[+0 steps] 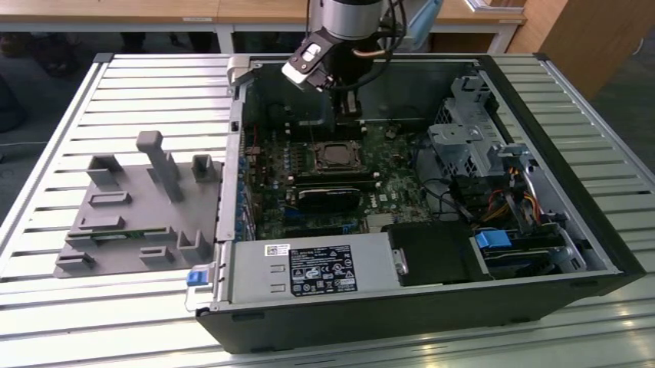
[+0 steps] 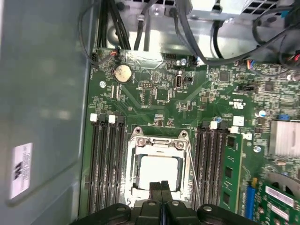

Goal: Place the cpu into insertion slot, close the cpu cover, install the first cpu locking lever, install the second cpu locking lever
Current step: 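Install the first cpu locking lever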

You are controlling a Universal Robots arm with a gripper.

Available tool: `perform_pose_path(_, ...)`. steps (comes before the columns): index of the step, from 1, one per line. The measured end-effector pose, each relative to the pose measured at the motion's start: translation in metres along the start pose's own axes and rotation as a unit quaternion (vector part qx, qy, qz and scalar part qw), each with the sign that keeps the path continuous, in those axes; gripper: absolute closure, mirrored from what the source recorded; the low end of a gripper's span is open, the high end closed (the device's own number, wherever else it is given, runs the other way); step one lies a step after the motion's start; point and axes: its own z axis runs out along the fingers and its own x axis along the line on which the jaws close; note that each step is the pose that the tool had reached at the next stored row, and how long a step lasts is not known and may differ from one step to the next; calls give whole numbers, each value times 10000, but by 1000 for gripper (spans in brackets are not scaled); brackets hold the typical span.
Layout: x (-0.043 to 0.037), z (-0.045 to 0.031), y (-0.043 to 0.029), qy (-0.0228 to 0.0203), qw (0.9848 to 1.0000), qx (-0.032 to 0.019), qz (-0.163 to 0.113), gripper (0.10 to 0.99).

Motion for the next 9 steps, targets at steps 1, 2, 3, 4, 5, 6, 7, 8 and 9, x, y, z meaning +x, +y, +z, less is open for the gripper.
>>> perform_pose_path(1, -1, -19, 0, -1, 10000, -4, 0, 980)
perform_pose_path(2, -1, -20, -3, 0, 10000, -11, -10, 980)
perform_pose_path(3, -1, -20, -3, 2, 10000, -15, -66, 980)
perform_pose_path(4, -1, -19, -2, 2, 9999, -18, -148, 980)
perform_pose_path(5, -1, -18, -2, 3, 9997, -20, -238, 980)
perform_pose_path(6, -1, -16, -3, 3, 9995, -22, -327, 980)
perform_pose_path(7, -1, -13, -3, 4, 9991, -24, -417, 980)
perform_pose_path(8, -1, -10, -3, 5, 9987, -27, -507, 980)
perform_pose_path(9, -1, -8, -3, 6, 9982, -28, -596, 980)
